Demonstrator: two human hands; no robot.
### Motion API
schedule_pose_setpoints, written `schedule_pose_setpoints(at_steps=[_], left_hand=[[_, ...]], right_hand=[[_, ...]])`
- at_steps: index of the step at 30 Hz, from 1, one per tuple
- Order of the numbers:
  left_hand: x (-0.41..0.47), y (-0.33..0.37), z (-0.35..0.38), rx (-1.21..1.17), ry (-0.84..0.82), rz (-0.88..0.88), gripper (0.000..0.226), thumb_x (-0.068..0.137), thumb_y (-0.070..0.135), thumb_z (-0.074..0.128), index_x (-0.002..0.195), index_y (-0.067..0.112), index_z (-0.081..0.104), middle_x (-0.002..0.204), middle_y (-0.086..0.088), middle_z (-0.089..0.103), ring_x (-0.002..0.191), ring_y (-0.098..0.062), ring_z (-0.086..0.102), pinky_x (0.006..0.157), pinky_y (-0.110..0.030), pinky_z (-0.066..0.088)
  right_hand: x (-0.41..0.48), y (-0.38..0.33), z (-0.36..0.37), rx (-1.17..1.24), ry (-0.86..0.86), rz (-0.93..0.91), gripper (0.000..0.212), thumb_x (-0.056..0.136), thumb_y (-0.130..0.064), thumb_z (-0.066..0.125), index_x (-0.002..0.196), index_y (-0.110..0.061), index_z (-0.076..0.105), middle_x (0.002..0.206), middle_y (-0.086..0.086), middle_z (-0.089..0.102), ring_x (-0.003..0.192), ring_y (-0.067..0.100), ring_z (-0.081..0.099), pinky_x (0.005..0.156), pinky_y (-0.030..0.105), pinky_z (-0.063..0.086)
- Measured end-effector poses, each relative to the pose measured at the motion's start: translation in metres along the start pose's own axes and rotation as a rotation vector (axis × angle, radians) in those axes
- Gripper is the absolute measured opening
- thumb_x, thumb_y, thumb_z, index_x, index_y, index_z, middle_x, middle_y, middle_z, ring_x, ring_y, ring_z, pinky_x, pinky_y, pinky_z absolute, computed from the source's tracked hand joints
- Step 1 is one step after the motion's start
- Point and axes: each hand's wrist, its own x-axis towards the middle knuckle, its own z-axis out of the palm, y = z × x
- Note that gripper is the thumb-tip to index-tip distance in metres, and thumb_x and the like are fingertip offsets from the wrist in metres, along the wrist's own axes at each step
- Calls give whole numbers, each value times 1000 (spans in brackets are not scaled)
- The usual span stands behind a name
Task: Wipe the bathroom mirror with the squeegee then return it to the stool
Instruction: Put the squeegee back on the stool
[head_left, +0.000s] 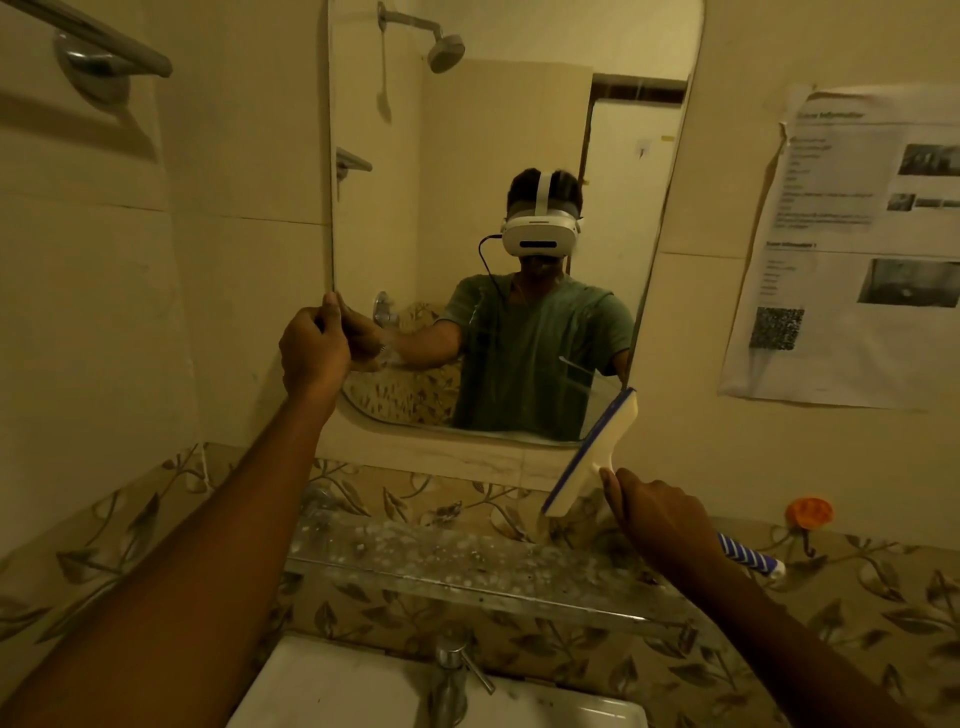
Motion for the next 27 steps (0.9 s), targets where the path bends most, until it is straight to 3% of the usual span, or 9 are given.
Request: schedule_pose_setpoints(at_steps=[3,9,13,19,23,27], left_hand=[[-7,-7,-3,24,5,-11,50,97,55,39,105,11,61,107,-12,65,97,-30,61,73,-34,44],[-42,-25,-6,56,63,-73,41,92,55,49,103,16,57,108,-7,64,97,-30,61,77,-40,47],[-85,-31,-4,125,59,0,35,92,46,52,107,14,54,116,-7,57,101,-30,58,79,-43,48],[-150,-33,-5,175,-135,220,25,92,43,55,105,21,55,110,-3,60,98,-24,58,76,-38,48],[-190,-30,-12,207,-252,330,20,92,36,56,108,24,59,110,0,63,100,-23,59,79,-40,50],[-235,-23,-28,237,-352,400,24,94,35,53,114,24,60,114,3,63,104,-20,58,86,-40,48]], right_hand=[[-16,5,-1,-29,-30,43,36,100,-53,26,101,-24,48,61,-10,43,49,5,42,48,24,32],[-39,-12,-15,61,134,64,49,90,-57,3,86,-27,41,54,-10,42,42,2,38,41,18,26],[-45,-29,-18,231,192,84,50,91,-57,8,85,-23,45,56,-8,50,45,8,48,44,23,40],[-55,-53,-10,516,230,238,47,99,-53,30,67,-24,47,53,-6,50,46,8,49,43,24,28],[-66,-54,-16,683,145,394,38,98,-48,35,77,-22,51,69,-3,54,65,18,54,53,29,32],[-96,-55,-28,999,84,558,34,93,-42,37,84,-16,58,79,1,55,73,23,53,66,33,39]])
